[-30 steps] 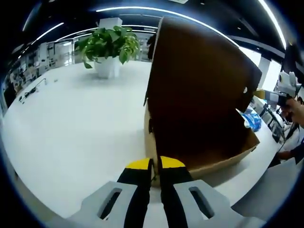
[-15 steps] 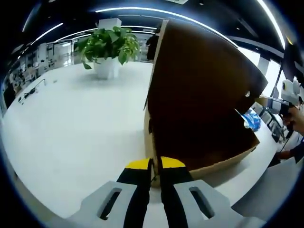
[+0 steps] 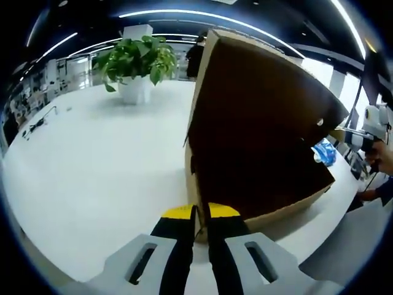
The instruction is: Operate the shoe box by opening the lid, removing the specified soft item, and placing it in the target area until the item is outside and the box remains undamaged.
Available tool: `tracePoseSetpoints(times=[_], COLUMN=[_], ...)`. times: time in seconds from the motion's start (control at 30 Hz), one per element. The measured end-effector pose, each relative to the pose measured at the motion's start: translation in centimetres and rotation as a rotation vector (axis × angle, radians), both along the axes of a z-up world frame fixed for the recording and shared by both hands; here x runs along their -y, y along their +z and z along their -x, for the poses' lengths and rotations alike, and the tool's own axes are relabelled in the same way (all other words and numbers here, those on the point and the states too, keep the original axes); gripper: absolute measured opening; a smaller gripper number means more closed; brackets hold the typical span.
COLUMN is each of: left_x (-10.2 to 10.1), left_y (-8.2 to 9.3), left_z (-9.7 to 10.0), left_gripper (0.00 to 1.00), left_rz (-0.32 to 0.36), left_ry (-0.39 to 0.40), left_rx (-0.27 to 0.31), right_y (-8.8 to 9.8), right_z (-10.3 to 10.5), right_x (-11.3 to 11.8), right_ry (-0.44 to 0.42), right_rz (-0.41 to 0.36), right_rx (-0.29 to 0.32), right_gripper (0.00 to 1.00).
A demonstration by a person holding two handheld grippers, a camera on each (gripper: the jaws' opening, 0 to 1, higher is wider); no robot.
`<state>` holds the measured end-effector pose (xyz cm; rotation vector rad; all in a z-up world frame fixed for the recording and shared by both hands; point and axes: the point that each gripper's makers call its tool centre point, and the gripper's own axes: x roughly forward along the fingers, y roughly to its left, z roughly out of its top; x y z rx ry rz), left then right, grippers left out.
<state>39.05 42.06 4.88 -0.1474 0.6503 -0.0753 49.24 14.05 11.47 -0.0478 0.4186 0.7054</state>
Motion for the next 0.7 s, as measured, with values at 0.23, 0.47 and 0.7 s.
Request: tracePoseSetpoints(times=[0.23, 0.47, 0.7], left_x=[-0.4, 0.0, 0.4], left_y=[1.3, 3.8, 4.7], left_z=[-0.2, -1.1, -1.5], left_gripper=[0.08, 0.14, 0.18], left_rz=[-0.025, -0.033, -0.064], left_ry=[-0.010, -0.064, -0.110], left_rx=[0.028, 0.093, 0.122], right_y=[-0.9, -1.6, -2.0], right_z=[1.0, 2.0, 2.8], right_x=[0.1, 0.0, -0.2], right_ry=[0.018, 0.051, 0.087], right_rz=[0.019, 0.035, 0.064], right_rx=[-0.012, -0.005, 0.012], right_gripper=[0.02, 0.05, 0.08])
